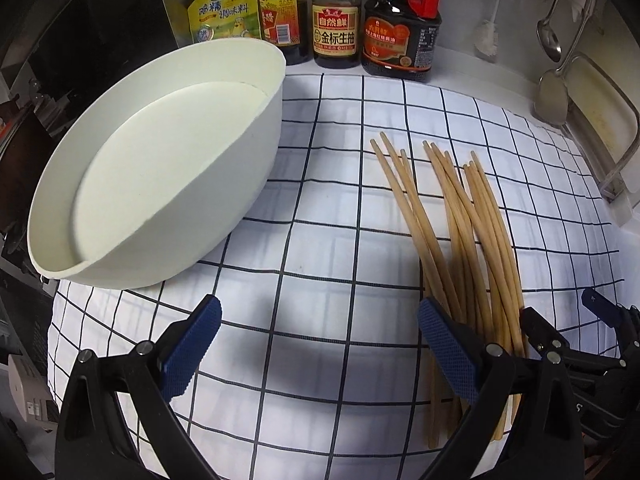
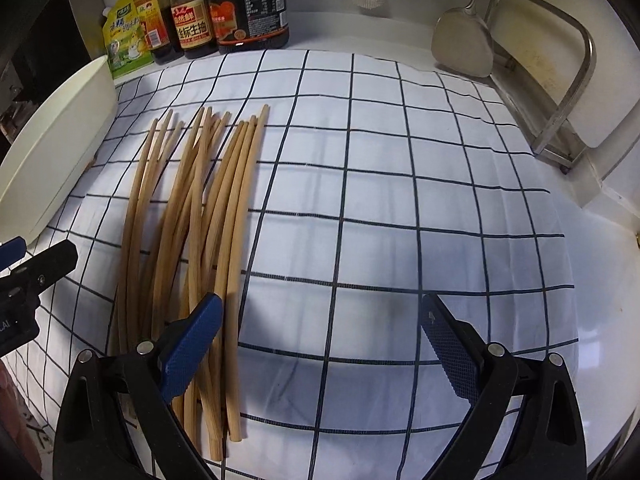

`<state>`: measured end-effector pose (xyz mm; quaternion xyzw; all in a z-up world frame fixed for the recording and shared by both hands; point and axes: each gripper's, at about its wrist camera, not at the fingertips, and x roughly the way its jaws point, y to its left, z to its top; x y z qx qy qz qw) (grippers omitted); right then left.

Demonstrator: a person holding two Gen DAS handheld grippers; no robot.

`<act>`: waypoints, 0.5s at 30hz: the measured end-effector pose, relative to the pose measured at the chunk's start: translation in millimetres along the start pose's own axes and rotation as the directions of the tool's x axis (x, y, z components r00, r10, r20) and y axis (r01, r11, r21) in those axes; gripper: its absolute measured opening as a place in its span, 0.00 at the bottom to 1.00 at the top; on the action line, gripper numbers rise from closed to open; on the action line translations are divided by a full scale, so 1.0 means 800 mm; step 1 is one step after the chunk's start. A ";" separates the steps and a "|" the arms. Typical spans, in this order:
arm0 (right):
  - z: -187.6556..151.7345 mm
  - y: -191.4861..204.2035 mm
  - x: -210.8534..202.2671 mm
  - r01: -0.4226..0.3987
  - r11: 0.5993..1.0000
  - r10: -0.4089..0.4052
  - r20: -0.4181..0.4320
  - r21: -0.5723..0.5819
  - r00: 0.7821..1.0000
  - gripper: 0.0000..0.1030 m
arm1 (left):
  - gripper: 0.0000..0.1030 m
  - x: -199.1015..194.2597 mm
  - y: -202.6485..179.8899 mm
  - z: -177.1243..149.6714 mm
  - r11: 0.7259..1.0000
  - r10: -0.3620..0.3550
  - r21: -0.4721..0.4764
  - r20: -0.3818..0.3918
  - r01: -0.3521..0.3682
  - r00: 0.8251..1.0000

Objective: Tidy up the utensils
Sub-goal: 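Lower the right tool over the chopstick pile and close on one chopstick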

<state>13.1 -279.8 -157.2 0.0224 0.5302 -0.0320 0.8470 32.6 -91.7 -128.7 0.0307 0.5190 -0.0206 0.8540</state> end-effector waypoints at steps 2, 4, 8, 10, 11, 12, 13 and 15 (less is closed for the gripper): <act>0.000 0.002 0.000 0.005 1.000 -0.005 0.004 -0.012 1.000 0.92 | 0.94 0.002 -0.001 0.000 1.000 -0.009 -0.010 -0.008 0.009 1.000; 0.002 0.001 0.000 0.026 0.999 -0.026 0.011 -0.023 1.000 0.92 | 0.94 0.002 -0.001 0.000 1.000 -0.014 -0.017 -0.008 0.014 1.000; 0.003 -0.005 0.004 0.019 1.000 -0.019 0.005 -0.020 1.000 0.92 | 0.94 0.003 -0.006 -0.001 1.000 -0.015 -0.011 -0.009 0.015 1.000; 0.003 -0.007 0.004 0.023 1.000 -0.023 0.008 -0.016 1.000 0.92 | 0.94 0.002 -0.008 -0.002 1.000 -0.017 -0.010 -0.009 0.017 1.000; 0.003 -0.006 0.005 0.023 1.000 -0.023 0.004 -0.016 1.000 0.92 | 0.94 0.003 -0.009 -0.002 1.000 -0.019 -0.010 -0.009 0.018 1.000; 0.003 -0.005 0.007 0.022 1.000 -0.022 0.000 -0.019 1.000 0.92 | 0.94 0.003 -0.010 -0.002 1.000 -0.019 -0.009 -0.011 0.019 1.000; 0.002 -0.002 0.009 0.025 0.999 -0.025 -0.002 -0.029 1.000 0.92 | 0.94 0.004 -0.011 -0.002 1.000 -0.019 -0.008 -0.013 0.018 1.000; 0.004 0.003 0.010 0.030 0.999 -0.030 0.010 -0.045 1.000 0.92 | 0.94 0.005 -0.012 -0.002 1.000 -0.024 -0.010 -0.016 0.023 1.000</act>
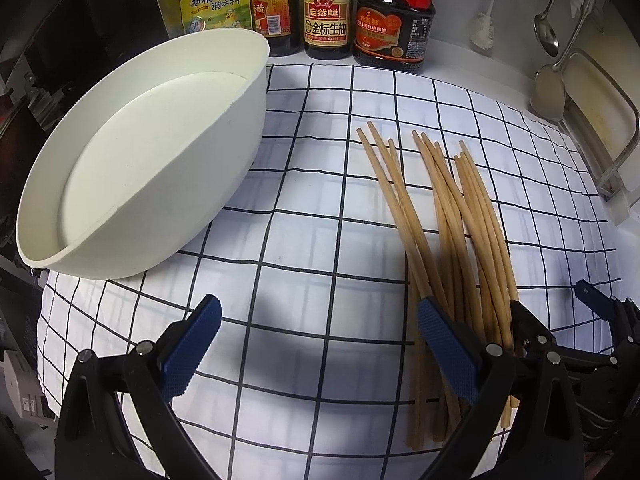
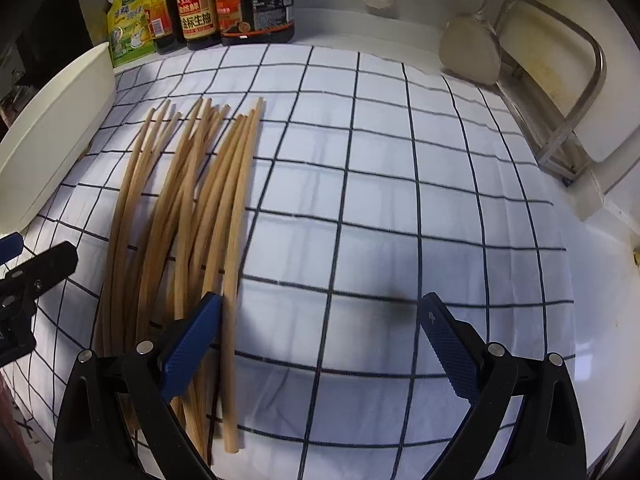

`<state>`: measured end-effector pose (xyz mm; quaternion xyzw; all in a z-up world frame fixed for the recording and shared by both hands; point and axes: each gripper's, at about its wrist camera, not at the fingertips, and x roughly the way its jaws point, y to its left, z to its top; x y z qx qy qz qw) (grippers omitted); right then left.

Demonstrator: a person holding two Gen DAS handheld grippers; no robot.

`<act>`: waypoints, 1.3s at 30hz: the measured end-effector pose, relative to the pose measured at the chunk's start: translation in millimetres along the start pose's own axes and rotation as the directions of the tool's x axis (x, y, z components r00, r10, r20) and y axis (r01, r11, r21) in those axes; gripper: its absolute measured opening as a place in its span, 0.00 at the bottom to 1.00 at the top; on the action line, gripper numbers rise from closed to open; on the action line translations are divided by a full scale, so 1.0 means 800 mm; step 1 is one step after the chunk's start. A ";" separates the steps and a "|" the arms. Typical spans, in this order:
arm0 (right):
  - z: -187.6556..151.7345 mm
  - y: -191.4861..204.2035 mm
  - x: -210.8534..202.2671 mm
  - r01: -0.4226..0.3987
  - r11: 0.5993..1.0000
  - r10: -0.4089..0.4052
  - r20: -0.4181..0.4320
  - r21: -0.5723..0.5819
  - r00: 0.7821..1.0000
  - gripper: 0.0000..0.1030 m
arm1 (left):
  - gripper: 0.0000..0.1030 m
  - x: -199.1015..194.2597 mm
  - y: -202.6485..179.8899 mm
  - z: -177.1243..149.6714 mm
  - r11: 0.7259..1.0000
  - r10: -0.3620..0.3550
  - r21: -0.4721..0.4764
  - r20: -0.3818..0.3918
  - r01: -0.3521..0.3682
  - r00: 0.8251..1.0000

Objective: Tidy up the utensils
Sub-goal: 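Lower the right tool over the chopstick pile and close on one chopstick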

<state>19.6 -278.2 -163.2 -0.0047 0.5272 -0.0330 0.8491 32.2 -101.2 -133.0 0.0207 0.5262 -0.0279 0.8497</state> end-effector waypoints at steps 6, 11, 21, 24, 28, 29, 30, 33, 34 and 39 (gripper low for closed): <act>0.000 -0.008 0.001 -0.012 1.000 0.012 0.018 0.002 1.000 0.91 | 0.94 0.002 -0.003 0.004 1.000 -0.010 -0.015 0.012 0.010 1.000; -0.006 -0.018 0.001 -0.024 0.999 0.023 0.014 0.023 1.000 0.91 | 0.94 0.009 -0.013 0.005 1.000 -0.024 -0.007 0.005 0.024 1.000; -0.009 -0.021 0.002 -0.044 0.998 0.043 0.018 0.034 0.999 0.91 | 0.95 0.021 -0.017 0.002 1.000 0.013 0.017 0.023 -0.013 1.000; -0.009 -0.020 0.002 -0.046 0.998 0.046 0.020 0.031 0.999 0.91 | 0.94 0.020 -0.011 0.002 1.000 0.020 0.014 0.029 -0.021 0.999; -0.008 -0.018 0.002 -0.047 0.999 0.047 0.022 0.027 0.999 0.91 | 0.94 0.026 -0.003 -0.002 0.999 0.042 0.009 0.007 -0.042 0.999; -0.007 -0.018 0.002 -0.048 0.999 0.047 0.022 0.026 0.999 0.91 | 0.94 0.026 0.000 -0.003 0.999 0.038 0.001 0.009 -0.038 0.999; -0.007 -0.017 0.003 -0.049 0.998 0.049 0.023 0.025 0.999 0.91 | 0.94 0.025 0.003 -0.004 0.999 0.038 -0.004 0.012 -0.038 0.999; -0.007 -0.016 0.003 -0.056 0.998 0.056 0.023 0.021 0.998 0.91 | 0.94 0.023 0.010 -0.009 0.999 0.046 -0.005 0.020 -0.046 0.999; -0.006 -0.015 0.003 -0.058 0.998 0.057 0.023 0.019 0.998 0.91 | 0.94 0.022 0.011 -0.010 0.999 0.049 -0.006 0.021 -0.049 0.999; -0.005 -0.014 0.004 -0.055 0.998 0.054 0.036 0.021 0.998 0.91 | 0.94 0.011 0.032 -0.014 0.995 0.088 -0.046 0.053 -0.085 0.995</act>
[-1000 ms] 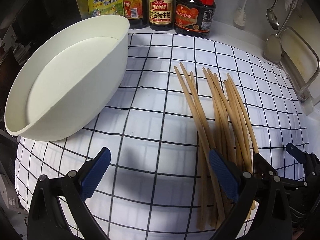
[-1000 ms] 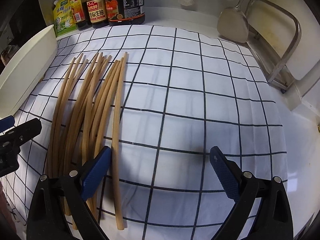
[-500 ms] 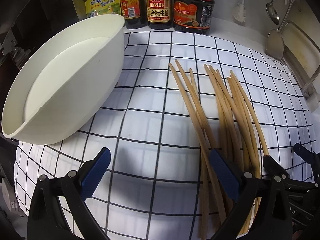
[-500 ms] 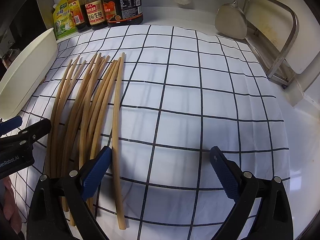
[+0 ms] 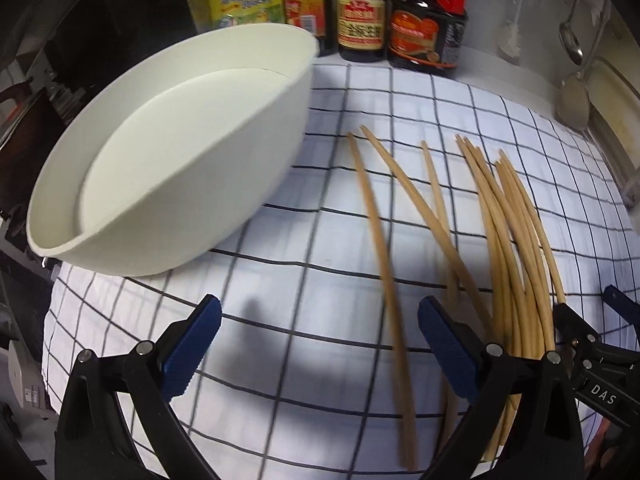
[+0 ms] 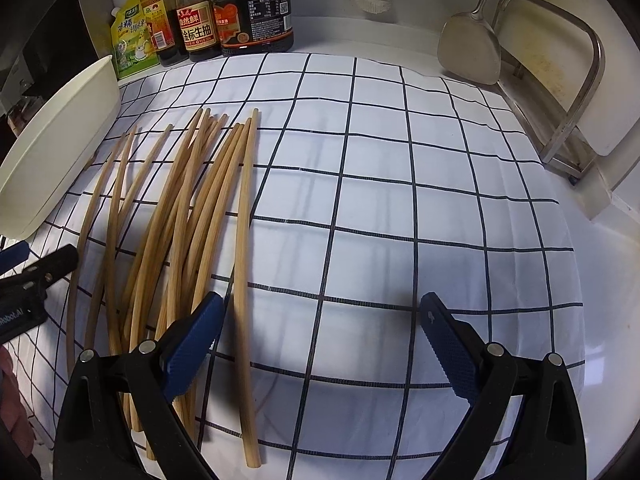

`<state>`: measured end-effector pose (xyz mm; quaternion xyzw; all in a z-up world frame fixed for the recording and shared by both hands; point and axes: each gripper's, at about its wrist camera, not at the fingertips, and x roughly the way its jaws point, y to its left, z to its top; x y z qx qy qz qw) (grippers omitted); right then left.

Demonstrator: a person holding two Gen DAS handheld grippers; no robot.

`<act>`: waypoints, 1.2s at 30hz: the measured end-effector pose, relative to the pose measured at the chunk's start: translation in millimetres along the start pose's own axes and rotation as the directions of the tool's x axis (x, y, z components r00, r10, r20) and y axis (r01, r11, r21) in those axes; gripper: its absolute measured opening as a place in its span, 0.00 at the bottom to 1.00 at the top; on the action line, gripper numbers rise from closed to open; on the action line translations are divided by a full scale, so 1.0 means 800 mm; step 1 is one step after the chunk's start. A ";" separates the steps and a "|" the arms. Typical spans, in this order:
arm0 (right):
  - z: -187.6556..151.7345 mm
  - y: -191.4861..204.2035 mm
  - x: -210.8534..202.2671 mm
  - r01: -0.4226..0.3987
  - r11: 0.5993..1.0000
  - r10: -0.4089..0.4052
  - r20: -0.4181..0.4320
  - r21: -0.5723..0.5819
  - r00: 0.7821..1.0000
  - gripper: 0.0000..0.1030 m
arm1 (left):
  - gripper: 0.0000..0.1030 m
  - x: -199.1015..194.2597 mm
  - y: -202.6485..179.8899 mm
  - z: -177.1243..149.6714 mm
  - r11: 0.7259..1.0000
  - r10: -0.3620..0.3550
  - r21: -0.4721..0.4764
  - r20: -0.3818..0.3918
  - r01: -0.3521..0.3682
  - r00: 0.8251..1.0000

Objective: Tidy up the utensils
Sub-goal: 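Lower the right tool over the chopstick pile and close on one chopstick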

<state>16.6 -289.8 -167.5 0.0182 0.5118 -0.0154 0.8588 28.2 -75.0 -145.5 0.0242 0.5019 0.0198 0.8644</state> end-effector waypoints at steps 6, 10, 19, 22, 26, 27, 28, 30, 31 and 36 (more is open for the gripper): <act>0.005 0.004 0.003 -0.005 1.000 0.005 0.017 -0.011 1.000 0.91 | 0.94 0.009 0.015 0.007 0.998 0.038 -0.044 -0.014 -0.038 0.999; 0.008 0.003 0.005 -0.007 1.000 0.007 0.022 -0.013 1.000 0.91 | 0.94 0.011 0.012 0.011 0.998 0.024 -0.053 -0.016 -0.025 1.000; 0.010 0.002 0.006 -0.002 1.000 0.002 0.036 -0.013 0.999 0.91 | 0.94 0.024 0.002 0.014 0.999 0.037 -0.036 -0.045 -0.038 0.998; 0.011 0.003 0.007 -0.004 1.000 0.005 0.039 -0.016 0.999 0.91 | 0.94 0.030 0.000 0.013 0.999 0.027 -0.039 -0.059 -0.029 0.998; 0.012 0.004 0.008 -0.010 1.000 0.010 0.042 -0.020 0.999 0.91 | 0.94 0.028 -0.002 0.013 0.999 0.017 -0.046 -0.056 -0.019 0.998; 0.012 0.004 0.009 -0.011 1.000 0.012 0.041 -0.020 0.999 0.91 | 0.94 0.026 -0.001 0.013 0.998 0.009 -0.056 -0.049 -0.011 0.999; 0.012 0.004 0.009 -0.013 1.000 0.014 0.039 -0.021 0.999 0.91 | 0.94 0.024 -0.001 0.014 0.998 0.000 -0.065 -0.042 -0.003 0.999; 0.012 0.003 0.009 -0.015 1.000 0.015 0.040 -0.020 0.999 0.91 | 0.94 0.020 -0.003 0.018 0.997 -0.013 -0.075 -0.031 0.011 0.999; 0.012 0.003 0.009 -0.015 1.000 0.016 0.040 -0.019 0.999 0.91 | 0.94 0.020 -0.005 0.019 0.998 -0.011 -0.069 -0.029 0.009 1.000; 0.012 0.004 0.010 -0.013 1.000 0.013 0.034 -0.013 0.999 0.91 | 0.94 0.026 -0.014 0.017 0.999 0.003 -0.039 -0.056 -0.005 0.998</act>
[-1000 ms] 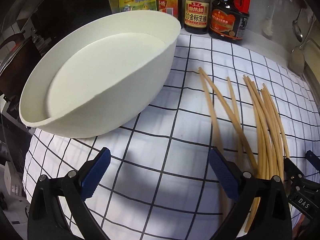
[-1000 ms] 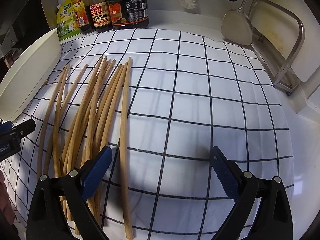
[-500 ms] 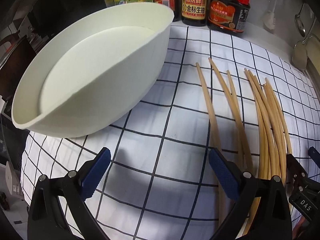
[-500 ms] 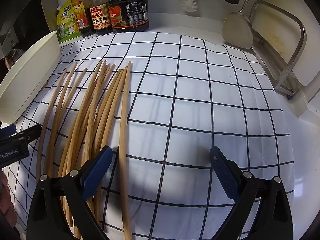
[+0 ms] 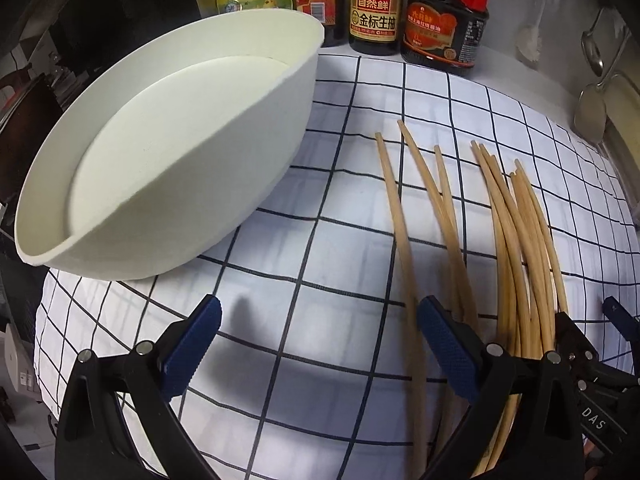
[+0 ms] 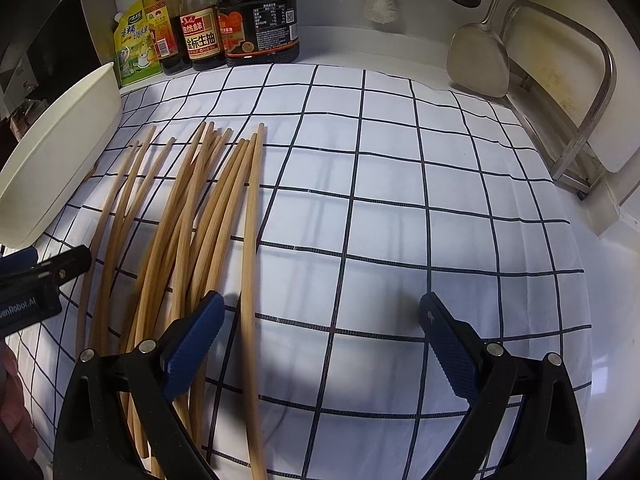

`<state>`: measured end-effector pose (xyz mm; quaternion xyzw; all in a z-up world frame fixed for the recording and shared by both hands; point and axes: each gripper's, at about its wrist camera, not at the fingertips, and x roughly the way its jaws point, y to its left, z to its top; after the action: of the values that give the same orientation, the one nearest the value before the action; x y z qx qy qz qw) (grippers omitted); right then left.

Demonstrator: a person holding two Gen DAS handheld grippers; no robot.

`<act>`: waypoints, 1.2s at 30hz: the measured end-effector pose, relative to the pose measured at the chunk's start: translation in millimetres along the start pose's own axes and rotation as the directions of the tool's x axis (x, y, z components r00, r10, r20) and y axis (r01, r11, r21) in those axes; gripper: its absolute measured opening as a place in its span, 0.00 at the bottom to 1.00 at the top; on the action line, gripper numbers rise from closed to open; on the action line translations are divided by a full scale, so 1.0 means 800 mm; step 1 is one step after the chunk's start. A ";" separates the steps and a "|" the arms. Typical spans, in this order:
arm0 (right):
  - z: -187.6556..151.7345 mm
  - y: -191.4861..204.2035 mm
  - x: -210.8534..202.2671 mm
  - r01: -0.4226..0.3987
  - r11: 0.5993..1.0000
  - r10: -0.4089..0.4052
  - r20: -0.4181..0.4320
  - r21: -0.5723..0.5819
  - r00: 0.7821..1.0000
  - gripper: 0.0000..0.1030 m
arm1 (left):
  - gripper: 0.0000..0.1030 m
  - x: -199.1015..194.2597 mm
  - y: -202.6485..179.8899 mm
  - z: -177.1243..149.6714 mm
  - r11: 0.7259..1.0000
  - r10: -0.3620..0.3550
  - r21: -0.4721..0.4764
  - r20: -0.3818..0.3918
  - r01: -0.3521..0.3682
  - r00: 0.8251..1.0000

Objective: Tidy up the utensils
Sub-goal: 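Lower the right tool over the chopstick pile and close on one chopstick, then lift the chopstick with the right tool and carry it over the white bowl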

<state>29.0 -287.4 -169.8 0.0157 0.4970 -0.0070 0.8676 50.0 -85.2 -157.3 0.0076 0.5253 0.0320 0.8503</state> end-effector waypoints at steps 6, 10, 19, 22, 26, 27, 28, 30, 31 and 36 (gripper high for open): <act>0.000 0.000 0.001 -0.002 1.000 0.002 0.010 0.003 1.000 0.91 | 0.95 0.007 -0.002 -0.002 1.000 0.003 0.003 -0.019 -0.003 1.000; 0.000 0.003 -0.001 -0.012 1.000 0.012 0.016 -0.014 1.000 0.84 | 0.90 0.002 -0.001 -0.007 1.000 -0.003 0.026 -0.003 0.003 1.000; 0.002 0.030 -0.012 -0.052 0.993 0.055 0.023 -0.107 0.998 0.22 | 0.13 -0.014 -0.020 -0.010 0.990 -0.099 0.099 -0.002 0.099 0.995; 0.003 0.035 -0.013 -0.032 0.993 0.034 0.020 -0.115 0.999 0.06 | 0.07 -0.014 -0.023 -0.011 0.986 -0.110 0.123 -0.007 0.110 0.994; 0.003 0.026 -0.015 -0.067 0.996 0.068 0.011 -0.057 0.998 0.06 | 0.07 -0.014 -0.016 -0.010 0.984 -0.136 0.115 -0.022 0.138 0.990; 0.002 0.023 -0.016 -0.073 0.997 0.073 0.010 -0.040 0.997 0.06 | 0.07 -0.016 -0.014 -0.008 0.983 -0.142 0.112 -0.022 0.144 0.990; 0.002 0.020 -0.020 -0.078 0.997 0.078 0.014 -0.022 0.997 0.06 | 0.07 -0.019 -0.012 -0.007 0.982 -0.148 0.112 -0.019 0.149 0.989; 0.003 0.015 -0.031 -0.102 0.995 0.101 0.020 0.018 0.995 0.06 | 0.07 -0.030 -0.006 -0.003 0.982 -0.157 0.110 -0.010 0.157 0.988; 0.005 0.015 -0.039 -0.111 0.993 0.111 0.025 0.034 0.994 0.06 | 0.07 -0.038 -0.002 0.000 0.981 -0.165 0.105 -0.004 0.165 0.986; 0.019 0.032 -0.084 -0.142 0.988 0.138 0.065 0.062 0.988 0.06 | 0.07 -0.081 0.024 0.013 0.977 -0.192 0.106 0.039 0.187 0.981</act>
<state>8.9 -262.6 -103.5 0.0794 0.4677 0.0371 0.8795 29.5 -69.5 -93.5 0.0015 0.5038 -0.0764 0.8605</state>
